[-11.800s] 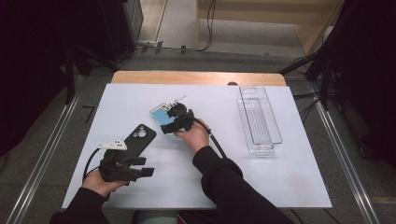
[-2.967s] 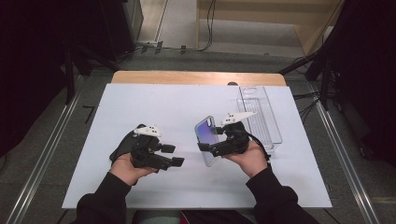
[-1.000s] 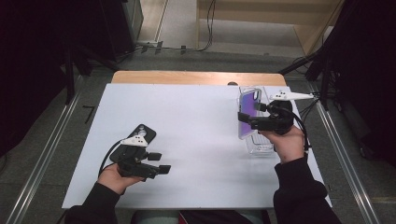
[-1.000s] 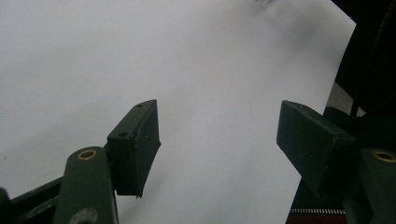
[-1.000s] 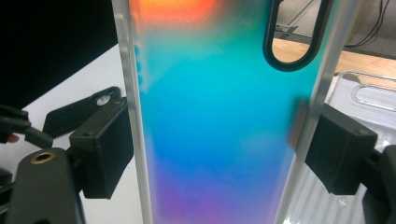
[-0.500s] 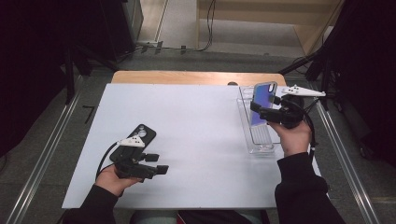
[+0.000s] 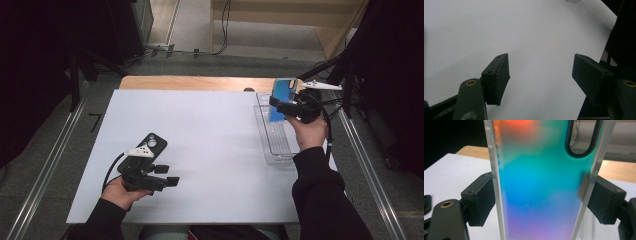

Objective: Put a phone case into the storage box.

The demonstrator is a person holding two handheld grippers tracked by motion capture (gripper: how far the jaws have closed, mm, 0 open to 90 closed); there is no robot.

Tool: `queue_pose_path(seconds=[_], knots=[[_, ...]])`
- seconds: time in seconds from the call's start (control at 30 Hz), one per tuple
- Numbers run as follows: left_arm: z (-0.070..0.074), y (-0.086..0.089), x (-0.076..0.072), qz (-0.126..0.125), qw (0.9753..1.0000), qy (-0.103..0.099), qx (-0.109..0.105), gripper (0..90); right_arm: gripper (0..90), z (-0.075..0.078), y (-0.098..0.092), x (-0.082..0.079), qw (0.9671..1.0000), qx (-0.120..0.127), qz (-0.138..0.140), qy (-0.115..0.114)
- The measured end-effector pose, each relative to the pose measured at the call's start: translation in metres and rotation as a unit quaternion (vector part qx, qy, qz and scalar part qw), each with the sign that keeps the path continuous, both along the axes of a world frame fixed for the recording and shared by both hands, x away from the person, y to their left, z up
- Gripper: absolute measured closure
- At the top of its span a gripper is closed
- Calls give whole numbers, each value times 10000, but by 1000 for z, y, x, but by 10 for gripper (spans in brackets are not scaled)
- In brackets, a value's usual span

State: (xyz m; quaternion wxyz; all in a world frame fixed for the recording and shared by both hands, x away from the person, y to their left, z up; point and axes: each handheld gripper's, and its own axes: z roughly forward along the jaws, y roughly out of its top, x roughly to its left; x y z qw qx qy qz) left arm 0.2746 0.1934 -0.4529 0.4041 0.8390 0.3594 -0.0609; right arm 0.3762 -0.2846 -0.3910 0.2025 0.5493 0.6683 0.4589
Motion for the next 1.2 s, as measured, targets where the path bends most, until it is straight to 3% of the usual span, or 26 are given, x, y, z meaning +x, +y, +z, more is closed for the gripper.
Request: queue_pose_path(seconds=[0.17,0.3,0.57,0.87,1.2], knots=[[-1,0,0,3,10000,-7,43,302,157,0,0,15,9998,-160,-106,65],[-1,-1,0,-8,10000,-7,33,303,157,-3,-2,26,9998,-57,-175,58],[0,-1,-1,-25,10000,-56,6,306,156,-11,-1,54,9992,-247,-281,153],[-1,-1,-1,-44,10000,-61,-55,306,156,-19,-1,75,9986,-266,-408,184],[-2,0,-1,-52,10000,-36,-59,306,154,-41,2,92,9974,-359,-513,345]])
